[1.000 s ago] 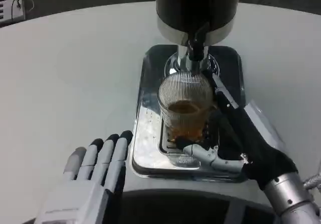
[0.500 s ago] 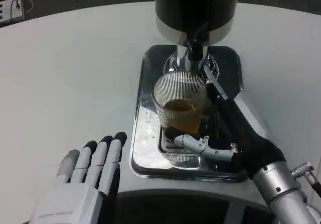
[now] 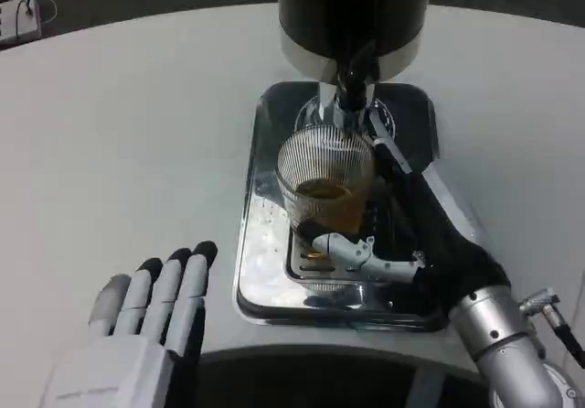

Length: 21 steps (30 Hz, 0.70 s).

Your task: Grasp the cup under the faucet to collect the drink, then remove the cup.

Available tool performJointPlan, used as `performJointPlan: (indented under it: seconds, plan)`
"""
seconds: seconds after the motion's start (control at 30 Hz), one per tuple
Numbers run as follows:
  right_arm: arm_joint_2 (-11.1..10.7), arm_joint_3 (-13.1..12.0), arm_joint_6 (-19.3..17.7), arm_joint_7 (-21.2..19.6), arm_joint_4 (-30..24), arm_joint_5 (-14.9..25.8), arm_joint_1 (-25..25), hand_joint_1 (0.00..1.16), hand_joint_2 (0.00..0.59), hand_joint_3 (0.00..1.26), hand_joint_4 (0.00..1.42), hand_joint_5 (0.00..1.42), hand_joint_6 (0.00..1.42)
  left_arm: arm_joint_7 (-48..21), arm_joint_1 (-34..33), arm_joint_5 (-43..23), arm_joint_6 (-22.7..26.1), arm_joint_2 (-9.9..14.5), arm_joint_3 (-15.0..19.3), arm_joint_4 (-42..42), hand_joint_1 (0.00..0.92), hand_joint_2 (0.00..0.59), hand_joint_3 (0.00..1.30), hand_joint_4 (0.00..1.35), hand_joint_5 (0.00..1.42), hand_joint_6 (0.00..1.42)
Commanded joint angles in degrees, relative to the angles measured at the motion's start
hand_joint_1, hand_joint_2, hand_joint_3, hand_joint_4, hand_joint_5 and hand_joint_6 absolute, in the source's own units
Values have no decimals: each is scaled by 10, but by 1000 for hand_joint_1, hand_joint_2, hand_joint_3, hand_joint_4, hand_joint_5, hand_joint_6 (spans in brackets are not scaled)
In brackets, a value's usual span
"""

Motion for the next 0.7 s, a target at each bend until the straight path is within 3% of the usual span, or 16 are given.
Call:
performJointPlan:
  seconds: [0.03,0.7]
  plan:
    - [14,16,11,4,10,1,-7,680,192,33,127,171,286,-1,10,-3,3,-2,8,-7,0,147,0,0,0,0]
    - [32,46,18,-27,72,-10,-37,696,191,80,163,208,315,-13,7,-19,6,-4,29,-10,0,147,0,0,0,0]
